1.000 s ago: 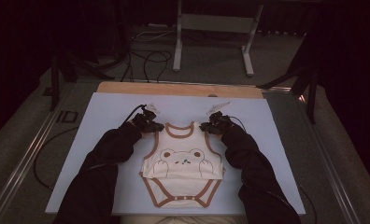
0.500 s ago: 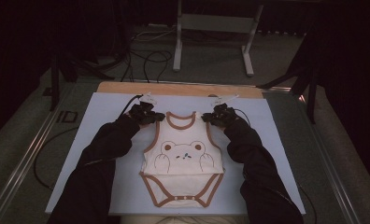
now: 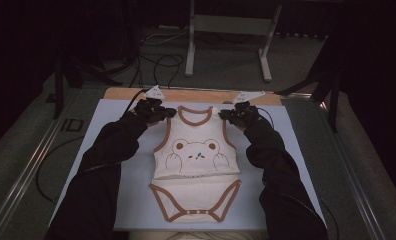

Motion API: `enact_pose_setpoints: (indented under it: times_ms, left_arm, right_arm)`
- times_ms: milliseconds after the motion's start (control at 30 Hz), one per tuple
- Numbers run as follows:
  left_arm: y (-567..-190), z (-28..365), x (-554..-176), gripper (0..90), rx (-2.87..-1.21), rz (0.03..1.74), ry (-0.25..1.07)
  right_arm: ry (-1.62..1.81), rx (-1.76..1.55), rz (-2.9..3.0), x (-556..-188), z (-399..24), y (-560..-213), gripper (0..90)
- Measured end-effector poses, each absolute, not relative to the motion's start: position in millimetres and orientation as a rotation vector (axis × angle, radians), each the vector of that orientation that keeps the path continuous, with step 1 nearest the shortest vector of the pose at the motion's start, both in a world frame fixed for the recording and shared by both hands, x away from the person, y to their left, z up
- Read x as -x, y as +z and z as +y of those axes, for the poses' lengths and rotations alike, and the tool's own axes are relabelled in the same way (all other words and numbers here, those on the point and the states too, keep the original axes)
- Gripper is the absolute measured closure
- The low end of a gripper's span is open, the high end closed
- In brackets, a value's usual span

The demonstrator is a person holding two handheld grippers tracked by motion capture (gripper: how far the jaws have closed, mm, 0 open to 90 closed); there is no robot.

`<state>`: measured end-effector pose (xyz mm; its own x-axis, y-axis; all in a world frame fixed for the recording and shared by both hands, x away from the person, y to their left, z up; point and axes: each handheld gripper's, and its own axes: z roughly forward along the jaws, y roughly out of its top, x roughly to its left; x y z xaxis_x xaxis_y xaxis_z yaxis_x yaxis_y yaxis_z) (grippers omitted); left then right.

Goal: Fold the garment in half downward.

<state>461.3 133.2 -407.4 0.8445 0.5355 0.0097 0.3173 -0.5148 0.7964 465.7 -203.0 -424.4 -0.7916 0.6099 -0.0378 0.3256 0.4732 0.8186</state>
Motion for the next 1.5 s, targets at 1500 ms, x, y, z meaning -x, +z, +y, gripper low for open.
enact_pose_setpoints:
  times_ms: [1500]
  left_arm:
    - [-392.5,145.7,-396.6,88.9,-2.088,0.45,0.314]
  right_arm:
    - [1.334,-0.632,2.347,-392.4,-205.6,-400.4,80.9]
